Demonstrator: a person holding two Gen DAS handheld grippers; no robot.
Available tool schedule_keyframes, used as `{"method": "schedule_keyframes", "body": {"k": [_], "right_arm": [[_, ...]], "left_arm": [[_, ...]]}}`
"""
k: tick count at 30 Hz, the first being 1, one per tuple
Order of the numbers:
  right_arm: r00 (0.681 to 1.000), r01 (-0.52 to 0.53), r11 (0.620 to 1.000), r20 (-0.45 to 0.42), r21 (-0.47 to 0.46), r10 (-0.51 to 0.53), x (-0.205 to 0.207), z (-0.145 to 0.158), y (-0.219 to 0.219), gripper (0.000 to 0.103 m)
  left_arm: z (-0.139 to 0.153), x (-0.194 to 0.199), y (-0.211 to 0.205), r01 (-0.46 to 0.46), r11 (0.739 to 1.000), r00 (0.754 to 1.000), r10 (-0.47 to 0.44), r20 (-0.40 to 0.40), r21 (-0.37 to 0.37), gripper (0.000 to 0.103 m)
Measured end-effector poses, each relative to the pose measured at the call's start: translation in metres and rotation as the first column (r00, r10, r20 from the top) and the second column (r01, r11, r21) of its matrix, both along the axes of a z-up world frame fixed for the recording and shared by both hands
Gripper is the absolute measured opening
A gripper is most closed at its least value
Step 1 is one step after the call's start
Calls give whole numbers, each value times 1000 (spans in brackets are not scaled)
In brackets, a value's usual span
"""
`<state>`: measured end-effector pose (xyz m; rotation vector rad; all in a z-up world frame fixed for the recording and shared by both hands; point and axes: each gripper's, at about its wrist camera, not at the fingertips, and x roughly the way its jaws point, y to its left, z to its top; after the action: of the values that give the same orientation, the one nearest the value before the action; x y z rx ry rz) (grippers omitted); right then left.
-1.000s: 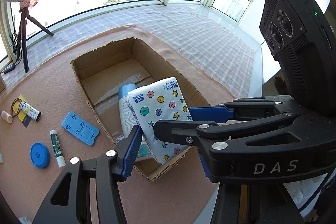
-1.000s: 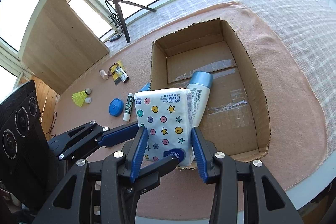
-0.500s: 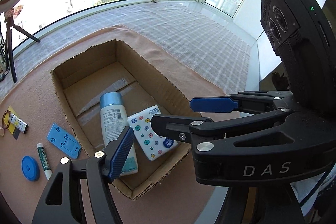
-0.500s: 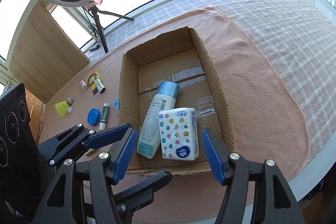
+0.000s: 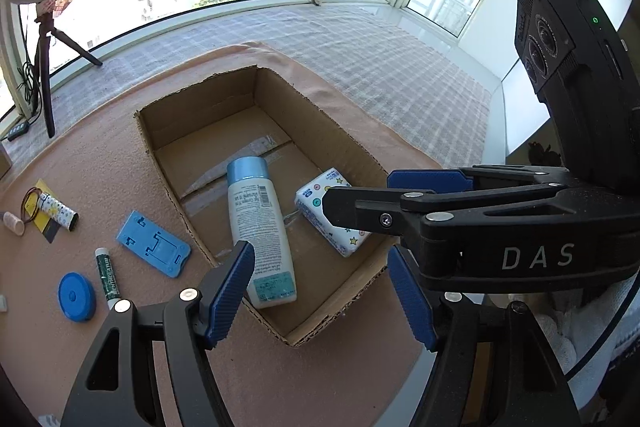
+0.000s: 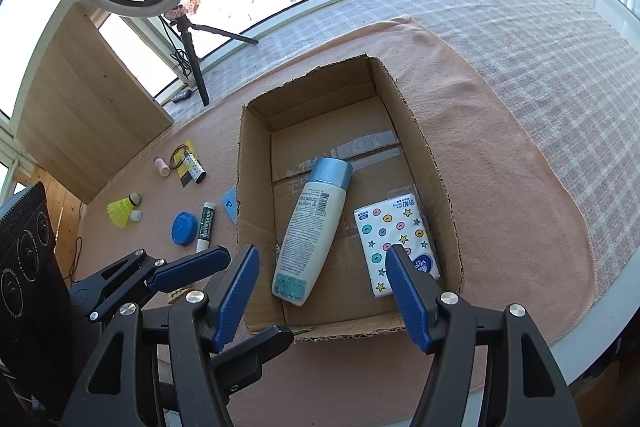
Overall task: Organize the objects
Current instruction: 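Grasp the blue tape measure with the left gripper while the right grasps the green glue stick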
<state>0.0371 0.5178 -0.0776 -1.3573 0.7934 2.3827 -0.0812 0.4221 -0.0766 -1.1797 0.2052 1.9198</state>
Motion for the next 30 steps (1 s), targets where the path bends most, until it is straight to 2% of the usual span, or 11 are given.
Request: {"method": "schedule_keyframes", "body": {"k": [4,9,18,27,30], "right_arm": [[1000,-10,1000,-28,0,10,-5,5,-10,62],[996,-70,997,-53,16,70,-21,13,-37,62],[985,-156,987,-72,-28,153,-62,8,-84,62],[984,-178,977,-49,-114,173,-109,-13,-115,61],[985,-170,979,-20,-111,169,-125,-23,-119,53]], "left_arm": [[-1,-5,-29,-45,999,999,45,1,-7,72],[-8,-18,-76,-127,991,992,127,-3,-38,72],[-29,-54,-158,-295,951,955,296,3,-92,72],[-61,-85,-185,-352,925,933,359,25,-145,72],[-69,-92,-183,-349,923,934,357,20,-163,72]]}}
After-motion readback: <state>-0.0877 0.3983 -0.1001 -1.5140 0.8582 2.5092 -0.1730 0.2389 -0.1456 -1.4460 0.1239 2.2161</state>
